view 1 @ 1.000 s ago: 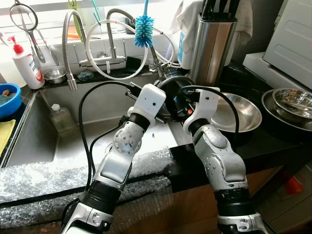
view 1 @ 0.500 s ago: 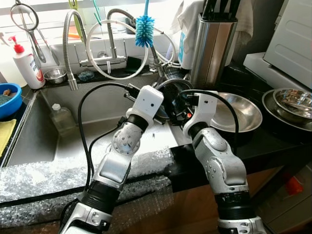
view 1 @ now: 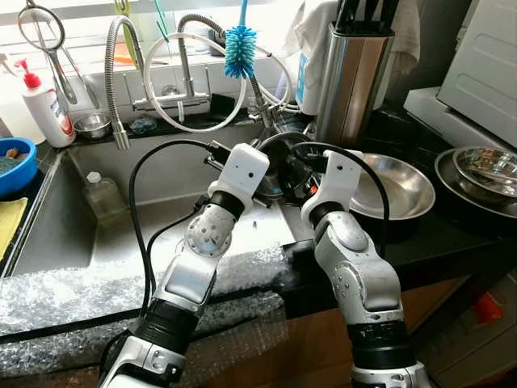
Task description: Kitchen organization
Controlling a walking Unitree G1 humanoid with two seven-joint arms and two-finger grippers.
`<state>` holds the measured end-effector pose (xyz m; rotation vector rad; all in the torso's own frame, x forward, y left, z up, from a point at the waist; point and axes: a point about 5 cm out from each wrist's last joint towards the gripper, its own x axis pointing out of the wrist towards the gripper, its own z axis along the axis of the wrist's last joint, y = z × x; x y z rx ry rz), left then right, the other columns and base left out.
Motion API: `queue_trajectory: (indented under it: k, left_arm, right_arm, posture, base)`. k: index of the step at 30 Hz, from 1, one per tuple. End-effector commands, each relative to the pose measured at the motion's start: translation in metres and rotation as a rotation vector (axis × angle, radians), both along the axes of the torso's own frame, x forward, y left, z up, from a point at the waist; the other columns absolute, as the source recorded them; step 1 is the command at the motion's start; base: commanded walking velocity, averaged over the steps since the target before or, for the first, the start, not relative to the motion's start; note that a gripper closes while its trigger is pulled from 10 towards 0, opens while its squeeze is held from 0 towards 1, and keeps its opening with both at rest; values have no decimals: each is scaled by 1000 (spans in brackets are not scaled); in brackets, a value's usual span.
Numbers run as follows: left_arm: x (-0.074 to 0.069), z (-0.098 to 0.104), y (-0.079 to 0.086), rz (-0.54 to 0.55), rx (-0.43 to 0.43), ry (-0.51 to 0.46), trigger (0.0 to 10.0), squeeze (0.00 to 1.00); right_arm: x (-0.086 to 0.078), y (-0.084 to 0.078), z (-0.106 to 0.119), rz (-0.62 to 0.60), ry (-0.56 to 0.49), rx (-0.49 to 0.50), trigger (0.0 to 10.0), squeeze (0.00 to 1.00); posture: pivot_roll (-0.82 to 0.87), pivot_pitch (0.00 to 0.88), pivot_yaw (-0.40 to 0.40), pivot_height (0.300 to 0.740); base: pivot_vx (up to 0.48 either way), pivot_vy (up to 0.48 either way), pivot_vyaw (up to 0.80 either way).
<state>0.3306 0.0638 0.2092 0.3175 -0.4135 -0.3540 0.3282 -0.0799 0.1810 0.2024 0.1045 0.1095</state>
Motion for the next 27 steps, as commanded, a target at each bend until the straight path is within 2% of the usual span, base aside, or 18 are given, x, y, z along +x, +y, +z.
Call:
queue_trajectory:
  k: [1, 4, 6, 9, 18, 24, 27]
  left_arm:
    - [3, 6, 4, 16, -8, -11, 10000, 0]
    - [5, 6, 7, 31, -2, -15, 10000, 0]
    - [9, 8, 13, 64, -1, -20, 10000, 0]
    - [10, 9, 14, 76, -6, -20, 10000, 0]
    - [12, 6, 15, 105, -12, -10, 10000, 0]
    - [23, 1, 35, 251, -105, 55, 10000, 0]
    - [24, -2, 40, 284, -117, 73, 10000, 0]
  right_arm:
    - [-3, 9, 0, -6, 17, 37, 10000, 0]
    - [-4, 8, 1, -11, 21, 43, 10000, 0]
    - [-6, 14, 9, 39, -10, 52, 10000, 0]
    - [-10, 22, 14, 93, -32, 38, 10000, 0]
    - [-21, 33, 17, 135, -31, 49, 10000, 0]
    - [-30, 33, 26, 156, -60, 27, 10000, 0]
    - [-32, 32, 29, 162, -67, 24, 10000, 0]
  posture:
    - [-180, 0, 9, 740]
    - [-182, 0, 11, 740]
    - [-185, 0, 12, 740]
    - [-185, 0, 13, 740]
    - [-186, 0, 11, 740]
    - [-194, 0, 10, 740]
    - [-194, 0, 10, 740]
  base:
    - [0, 0, 0]
    - [0, 0, 0]
    - [0, 0, 0]
    - [0, 0, 0]
    - [0, 0, 0]
    - [0, 0, 0]
    - [0, 0, 0]
